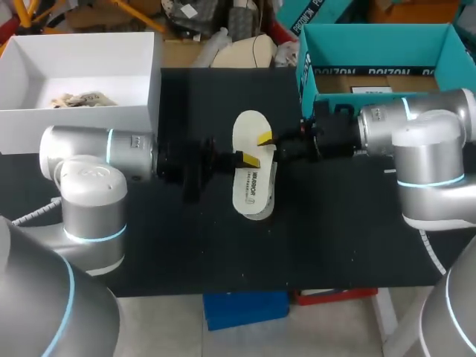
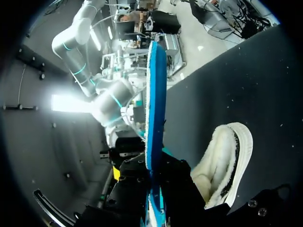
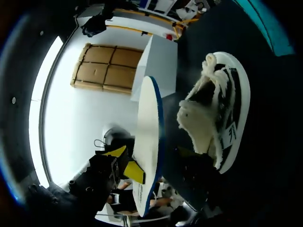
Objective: Take the shoe out of the shoebox, open the shoe tongue, remove and reinsert the insole, then place the shoe into the shoebox
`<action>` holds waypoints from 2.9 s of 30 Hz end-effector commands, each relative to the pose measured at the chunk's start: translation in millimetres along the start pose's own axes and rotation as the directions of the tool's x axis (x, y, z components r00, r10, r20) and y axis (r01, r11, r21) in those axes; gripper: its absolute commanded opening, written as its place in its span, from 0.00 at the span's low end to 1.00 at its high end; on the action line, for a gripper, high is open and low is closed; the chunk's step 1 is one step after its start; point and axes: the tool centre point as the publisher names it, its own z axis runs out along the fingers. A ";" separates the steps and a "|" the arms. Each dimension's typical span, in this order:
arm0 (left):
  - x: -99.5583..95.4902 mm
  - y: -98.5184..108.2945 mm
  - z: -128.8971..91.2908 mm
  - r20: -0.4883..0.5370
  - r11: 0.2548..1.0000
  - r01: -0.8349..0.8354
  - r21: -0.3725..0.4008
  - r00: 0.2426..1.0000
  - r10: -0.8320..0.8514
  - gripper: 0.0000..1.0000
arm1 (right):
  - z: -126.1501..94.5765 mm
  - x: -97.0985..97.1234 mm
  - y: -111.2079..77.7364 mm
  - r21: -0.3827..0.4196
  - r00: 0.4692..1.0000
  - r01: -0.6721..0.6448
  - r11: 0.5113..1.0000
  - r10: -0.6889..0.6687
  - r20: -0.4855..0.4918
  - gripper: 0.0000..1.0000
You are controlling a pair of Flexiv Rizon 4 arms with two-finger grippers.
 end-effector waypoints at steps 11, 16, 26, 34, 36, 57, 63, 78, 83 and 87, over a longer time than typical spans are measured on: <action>-2.7 -70.6 -37.6 -0.284 0.978 0.115 0.173 0.957 -0.062 0.00 | -44.5 9.3 -33.5 -0.029 0.928 0.111 0.993 -0.093 0.360 1.00; -0.8 -74.9 -39.8 -0.308 0.981 0.097 0.169 0.950 -0.041 0.00 | -44.5 9.3 -33.5 -0.029 0.928 0.111 0.993 -0.093 0.360 1.00; -0.8 -74.9 -39.8 -0.308 0.981 0.097 0.169 0.950 -0.041 0.00 | -44.5 9.3 -33.5 -0.029 0.928 0.111 0.993 -0.093 0.360 1.00; -3.1 -96.1 -46.2 -0.258 0.907 0.304 0.292 0.938 -0.231 0.00 | -44.0 5.6 -42.4 0.040 0.893 0.189 0.981 -0.188 0.409 1.00; -4.7 -101.9 -46.0 -0.246 0.878 0.346 0.331 0.930 -0.273 0.00 | -44.5 2.1 -48.3 0.056 0.885 0.197 0.979 -0.202 0.420 1.00; 20.6 -109.7 -33.8 -0.486 0.832 0.446 0.331 0.836 -0.254 0.00 | -64.3 -0.8 -81.8 0.018 0.812 0.367 0.930 -0.329 0.482 1.00; 36.9 -97.7 -24.0 -0.539 0.829 0.454 0.327 0.810 -0.232 0.00 | -64.3 -0.8 -81.8 0.018 0.812 0.367 0.930 -0.329 0.482 1.00; 65.2 -62.9 -1.6 -0.566 0.815 0.474 0.333 0.792 -0.230 0.00 | -64.3 -0.8 -81.8 0.018 0.812 0.367 0.930 -0.329 0.482 1.00; 74.4 -42.3 7.9 -0.565 0.832 0.453 0.319 0.796 -0.217 0.00 | -64.3 -0.8 -81.8 0.018 0.812 0.367 0.930 -0.329 0.482 1.00; 81.1 -26.8 14.6 -0.557 0.833 0.452 0.318 0.800 -0.222 0.00 | -64.3 -0.8 -81.8 0.018 0.812 0.367 0.930 -0.329 0.482 1.00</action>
